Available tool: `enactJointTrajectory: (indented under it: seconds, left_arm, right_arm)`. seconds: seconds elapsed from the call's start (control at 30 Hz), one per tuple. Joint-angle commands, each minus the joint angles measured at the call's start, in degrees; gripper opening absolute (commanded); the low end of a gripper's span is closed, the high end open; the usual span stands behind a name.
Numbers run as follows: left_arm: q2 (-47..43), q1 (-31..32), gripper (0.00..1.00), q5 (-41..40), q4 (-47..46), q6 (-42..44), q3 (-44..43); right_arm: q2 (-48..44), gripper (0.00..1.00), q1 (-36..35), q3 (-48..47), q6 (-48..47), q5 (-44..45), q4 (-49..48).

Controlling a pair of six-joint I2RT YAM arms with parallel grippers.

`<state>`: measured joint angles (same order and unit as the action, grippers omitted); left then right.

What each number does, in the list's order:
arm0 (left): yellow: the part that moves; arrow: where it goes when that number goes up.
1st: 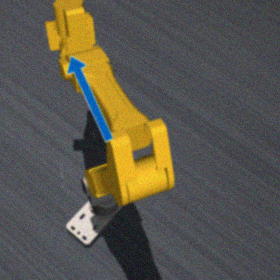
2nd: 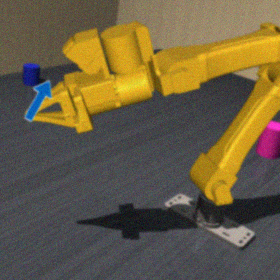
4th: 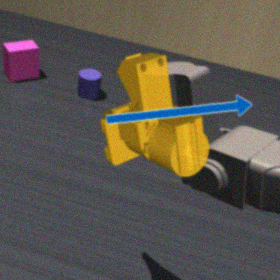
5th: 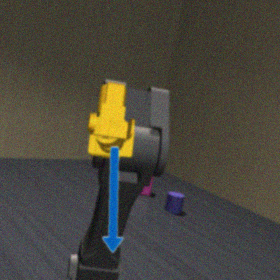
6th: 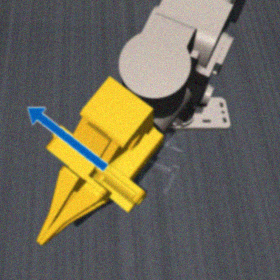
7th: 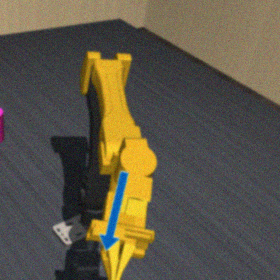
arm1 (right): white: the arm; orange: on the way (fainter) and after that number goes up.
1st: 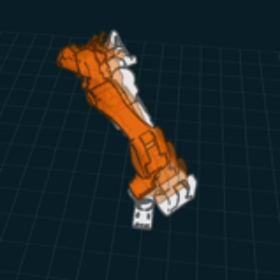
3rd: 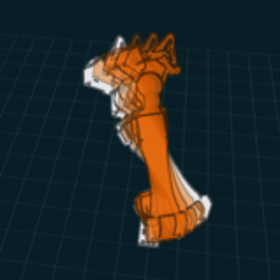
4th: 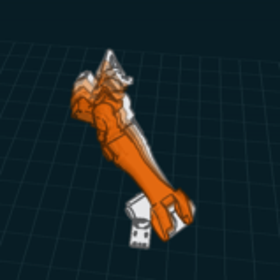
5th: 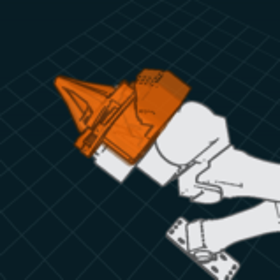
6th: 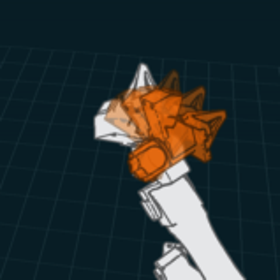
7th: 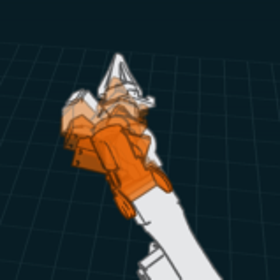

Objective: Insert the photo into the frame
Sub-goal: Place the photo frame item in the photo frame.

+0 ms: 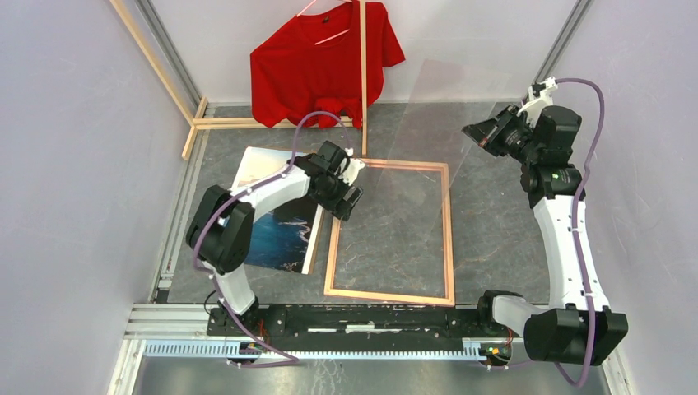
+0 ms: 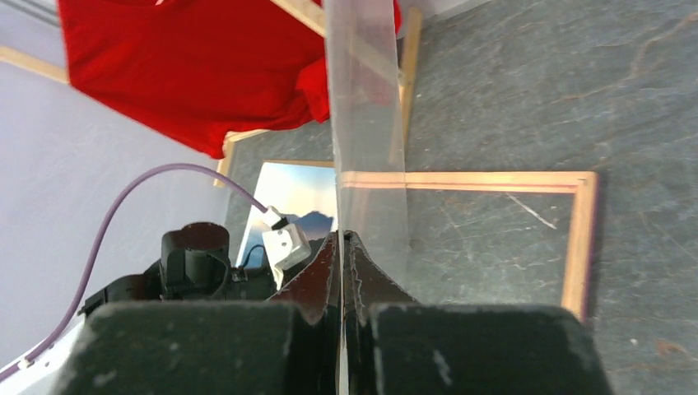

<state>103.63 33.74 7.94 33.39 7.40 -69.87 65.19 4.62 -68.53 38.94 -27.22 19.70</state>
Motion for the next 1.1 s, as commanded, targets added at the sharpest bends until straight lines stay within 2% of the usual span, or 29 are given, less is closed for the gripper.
enactJointTrajectory:
  seconds: [0.0,0.1,0.23,0.37,0.47,0.57,0.67,0.8,0.97,1.07]
  left_arm:
    - [-7.8,-2.0,0.92,5.9,4.5,1.0,-7.2]
    - [-9.2,-6.3,0.96,6.3,12.1,2.6,-15.3]
    - [-11.5,-18.0,1.0,7.9,17.0,3.3,-23.8]
    - [-12.6,-28.2,1.0,5.1,17.2,5.8,-24.7]
    - [-13.1,-32.3,1.0,2.7,16.4,6.7,-23.3]
    - [-13.6,-33.6,1.0,3.2,16.0,6.9,-21.6]
    - [-14.2,-33.6,1.0,2.9,15.4,7.0,-19.8]
    - [-14.9,-33.6,1.0,2.2,15.4,8.1,-18.2]
    - [-16.6,-33.6,1.0,5.4,15.6,10.8,-14.5]
    - [-16.9,-33.6,1.0,8.5,15.5,12.1,-11.6]
  right_arm:
    - [-2.4,0.0,-0.3,0.0,4.0,-8.0,-6.3]
    - [-3.9,0.0,-0.8,1.0,6.5,-12.0,-8.7]
    - [-6.3,0.0,-2.5,3.9,12.1,-16.6,-12.5]
    - [-9.4,0.0,-3.6,7.5,23.7,-22.6,-23.0]
    - [-11.4,0.0,-4.2,9.8,32.9,-25.2,-30.8]
    - [-12.8,0.0,-4.3,11.3,36.5,-25.3,-33.3]
    - [-13.4,0.0,-5.9,14.8,34.5,-24.9,-31.2]
    - [-13.8,0.0,-6.4,26.4,30.3,-23.8,-30.0]
    - [-7.3,0.0,-6.5,37.7,20.0,-25.2,-28.4]
    - [-2.3,0.0,-6.5,39.4,14.8,-24.9,-28.1]
